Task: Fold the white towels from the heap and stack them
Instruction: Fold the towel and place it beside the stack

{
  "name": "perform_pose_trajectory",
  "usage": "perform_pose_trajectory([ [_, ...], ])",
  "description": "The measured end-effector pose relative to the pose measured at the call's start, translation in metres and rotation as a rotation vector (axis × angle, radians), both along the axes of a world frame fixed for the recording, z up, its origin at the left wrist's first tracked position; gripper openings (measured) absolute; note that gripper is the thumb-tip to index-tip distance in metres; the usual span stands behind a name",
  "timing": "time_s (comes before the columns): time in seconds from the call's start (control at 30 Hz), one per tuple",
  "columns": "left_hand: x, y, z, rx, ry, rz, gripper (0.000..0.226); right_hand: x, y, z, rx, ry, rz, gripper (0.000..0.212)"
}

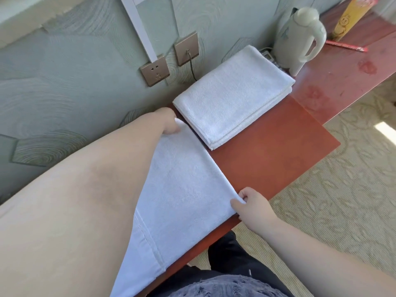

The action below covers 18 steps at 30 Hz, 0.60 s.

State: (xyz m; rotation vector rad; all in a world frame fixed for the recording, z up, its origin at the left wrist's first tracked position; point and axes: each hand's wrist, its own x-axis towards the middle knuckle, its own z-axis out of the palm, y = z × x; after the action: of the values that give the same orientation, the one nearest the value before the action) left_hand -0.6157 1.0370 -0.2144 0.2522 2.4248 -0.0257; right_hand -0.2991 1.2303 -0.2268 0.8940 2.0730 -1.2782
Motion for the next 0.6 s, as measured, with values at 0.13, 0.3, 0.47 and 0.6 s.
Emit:
perform_pose_trajectory([
  [0.13,0.005,-0.015,0.01,0.183,0.045,0.011,0.021,0.009,-0.016,0.008,-0.05,0.032,-0.14,0.01],
  [0.3,0.024,-0.057,0.041,0.384,0.034,0.137,0.021,0.026,-0.048,0.041,0.017,0.296,0.006,0.009],
  [0.47,0.046,-0.139,0.08,0.42,0.171,0.146,0.03,0.04,-0.113,0.075,0.318,0.796,0.666,0.026],
  [0.6,0.087,-0.226,0.084,0.492,0.252,0.311,0.034,0.048,-0.182,0.086,0.277,0.968,0.95,0.024],
])
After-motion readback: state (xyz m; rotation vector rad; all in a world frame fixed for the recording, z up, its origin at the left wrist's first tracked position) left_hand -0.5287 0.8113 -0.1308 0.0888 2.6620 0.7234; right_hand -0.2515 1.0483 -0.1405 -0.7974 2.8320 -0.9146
